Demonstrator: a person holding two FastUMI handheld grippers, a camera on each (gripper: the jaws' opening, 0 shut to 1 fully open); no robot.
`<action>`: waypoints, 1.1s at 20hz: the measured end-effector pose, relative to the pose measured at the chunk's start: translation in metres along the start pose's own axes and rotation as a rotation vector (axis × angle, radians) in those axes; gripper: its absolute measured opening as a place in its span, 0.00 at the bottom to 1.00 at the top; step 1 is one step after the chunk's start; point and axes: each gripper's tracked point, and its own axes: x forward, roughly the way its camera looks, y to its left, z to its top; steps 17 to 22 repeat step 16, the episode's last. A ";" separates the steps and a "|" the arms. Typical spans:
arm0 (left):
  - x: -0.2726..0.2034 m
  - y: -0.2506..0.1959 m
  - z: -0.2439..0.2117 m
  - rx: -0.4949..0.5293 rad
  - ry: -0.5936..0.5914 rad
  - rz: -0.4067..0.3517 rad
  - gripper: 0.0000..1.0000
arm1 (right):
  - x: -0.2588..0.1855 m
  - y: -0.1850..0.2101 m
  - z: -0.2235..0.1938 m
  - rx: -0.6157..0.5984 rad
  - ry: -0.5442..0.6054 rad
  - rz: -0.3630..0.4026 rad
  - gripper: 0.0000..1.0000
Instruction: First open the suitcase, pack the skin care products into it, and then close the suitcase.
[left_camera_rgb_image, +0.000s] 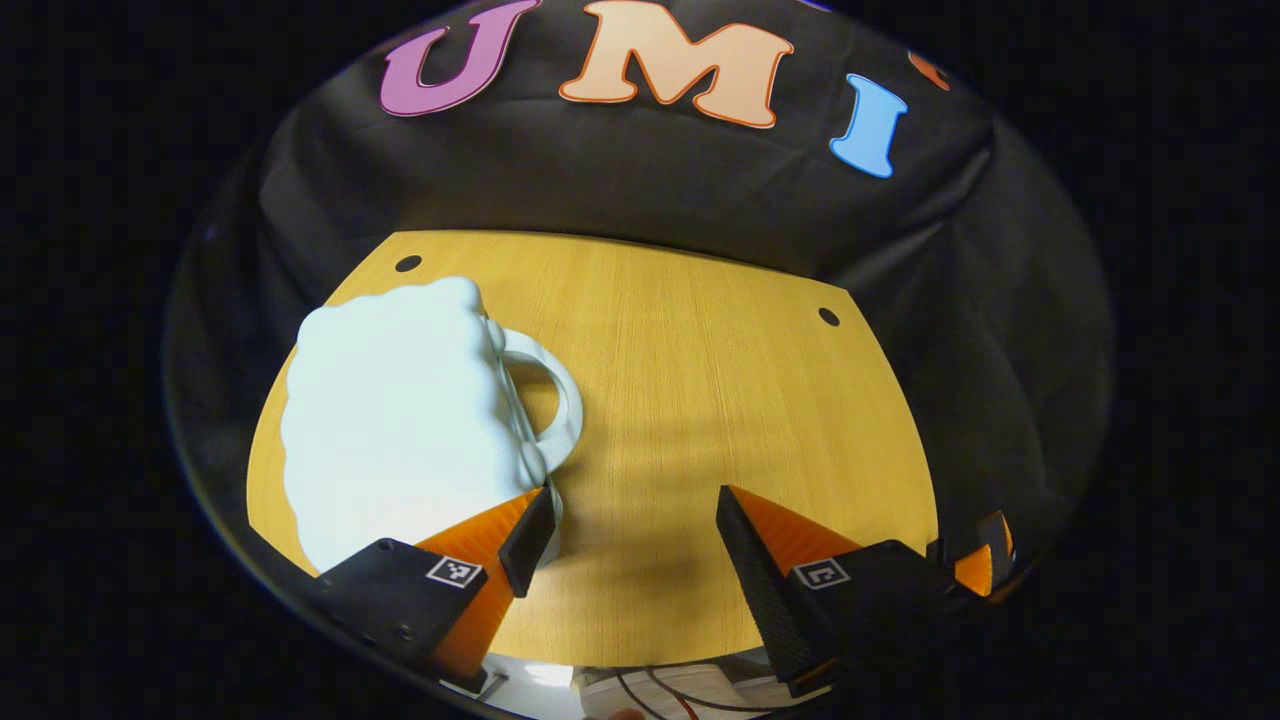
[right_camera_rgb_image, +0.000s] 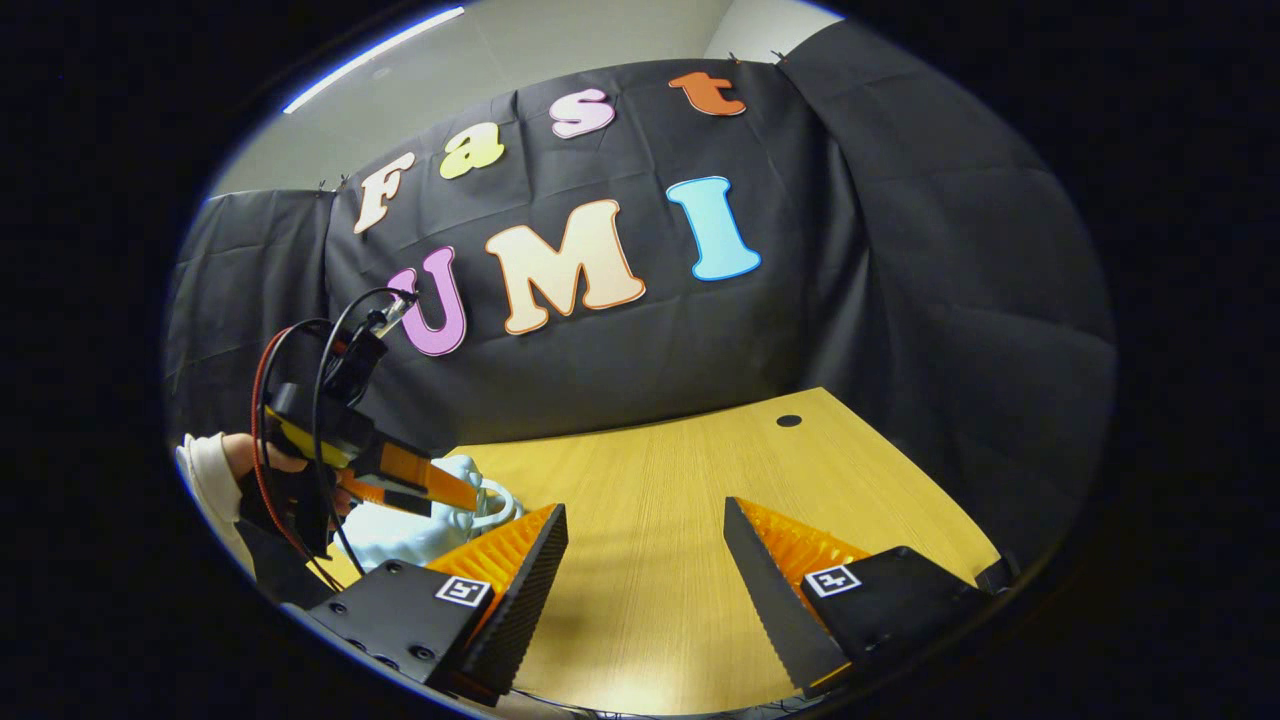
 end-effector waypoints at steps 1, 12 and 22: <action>-0.001 -0.001 -0.009 0.002 0.009 0.002 0.96 | 0.000 0.000 -0.001 0.004 0.004 0.004 0.98; -0.002 -0.006 -0.051 -0.010 0.075 -0.007 0.96 | 0.005 -0.010 -0.002 0.026 0.009 -0.006 0.98; 0.001 -0.009 -0.043 0.001 0.074 -0.026 0.97 | 0.009 -0.012 -0.005 0.038 0.015 -0.030 0.92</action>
